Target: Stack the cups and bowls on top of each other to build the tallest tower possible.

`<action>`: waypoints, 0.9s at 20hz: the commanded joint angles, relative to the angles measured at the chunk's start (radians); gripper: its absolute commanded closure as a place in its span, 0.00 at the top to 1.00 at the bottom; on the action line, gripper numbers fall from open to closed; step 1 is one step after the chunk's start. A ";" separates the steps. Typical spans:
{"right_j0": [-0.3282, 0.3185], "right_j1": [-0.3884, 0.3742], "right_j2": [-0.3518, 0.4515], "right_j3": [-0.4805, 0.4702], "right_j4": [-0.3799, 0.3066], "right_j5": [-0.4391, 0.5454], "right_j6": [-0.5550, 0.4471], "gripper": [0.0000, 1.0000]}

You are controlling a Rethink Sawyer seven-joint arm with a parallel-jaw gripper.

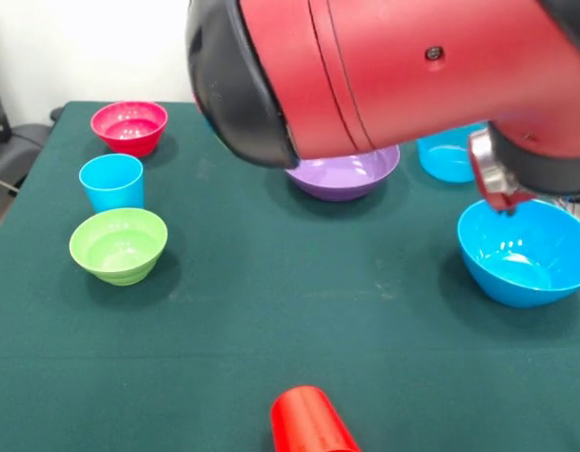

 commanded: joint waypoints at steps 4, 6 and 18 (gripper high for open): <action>-0.080 -0.018 -0.319 0.459 0.303 -0.273 0.411 1.00; -0.084 -0.020 -0.340 0.501 0.335 -0.312 0.449 1.00; -0.044 -0.031 -0.489 0.555 0.372 -0.498 0.456 0.00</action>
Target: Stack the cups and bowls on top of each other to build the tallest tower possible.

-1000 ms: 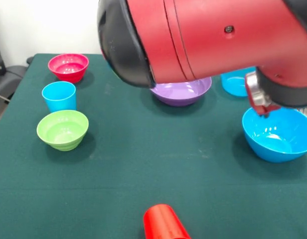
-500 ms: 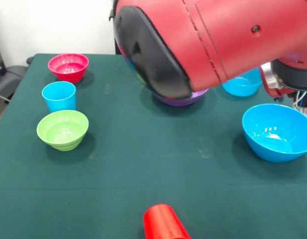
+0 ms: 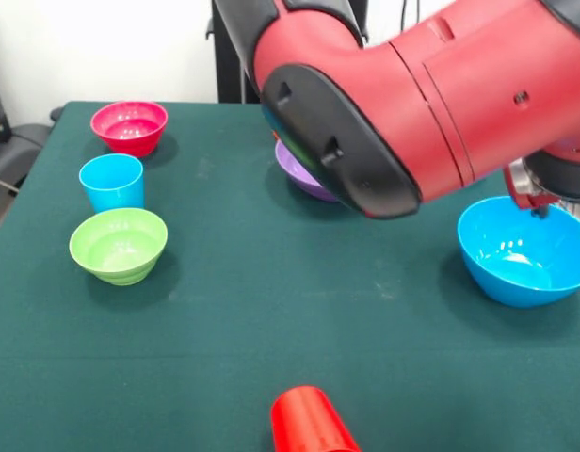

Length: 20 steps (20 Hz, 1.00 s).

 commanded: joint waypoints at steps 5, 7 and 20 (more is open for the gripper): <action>0.039 -0.012 -0.247 0.122 0.019 -0.221 0.142 0.00; 0.045 -0.017 -0.265 0.121 0.032 -0.229 0.149 0.00; 0.085 -0.010 -0.360 0.108 0.095 -0.226 0.088 0.00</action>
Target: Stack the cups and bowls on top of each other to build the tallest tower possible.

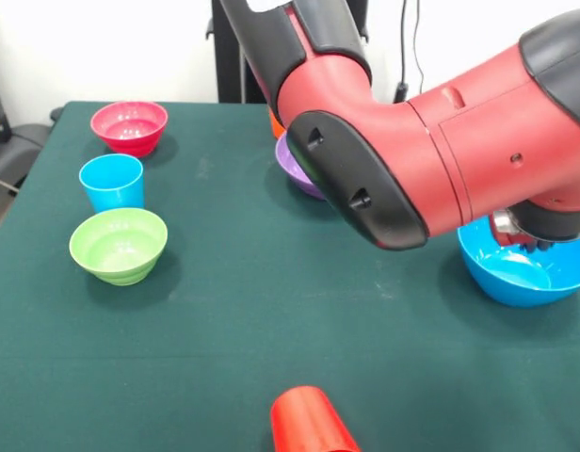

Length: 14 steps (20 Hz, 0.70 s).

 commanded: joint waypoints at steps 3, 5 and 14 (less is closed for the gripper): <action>0.042 -0.002 -0.163 0.045 0.039 -0.035 0.074 0.00; 0.048 0.003 -0.173 0.037 0.049 -0.029 0.065 0.00; 0.084 0.023 -0.246 0.011 0.039 -0.101 0.097 0.00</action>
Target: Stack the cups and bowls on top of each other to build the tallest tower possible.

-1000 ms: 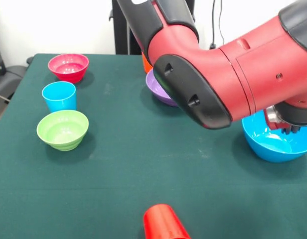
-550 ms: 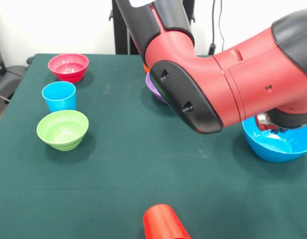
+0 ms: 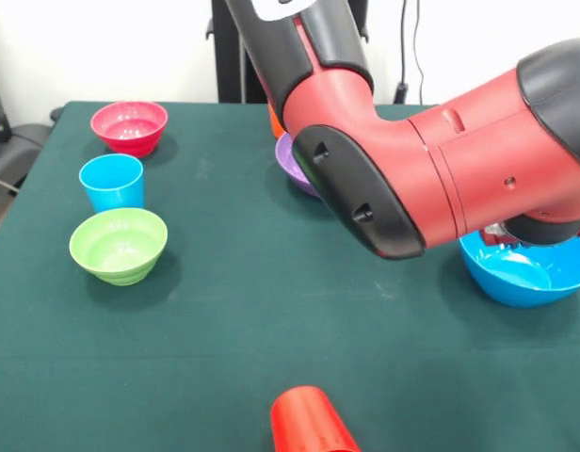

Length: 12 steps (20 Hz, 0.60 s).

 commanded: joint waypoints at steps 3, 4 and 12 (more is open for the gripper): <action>0.049 0.003 -0.164 0.044 -0.020 -0.138 0.114 0.00; 0.053 0.005 -0.169 0.040 -0.016 -0.146 0.128 0.00; 0.085 0.037 -0.216 0.011 0.002 -0.191 0.148 0.00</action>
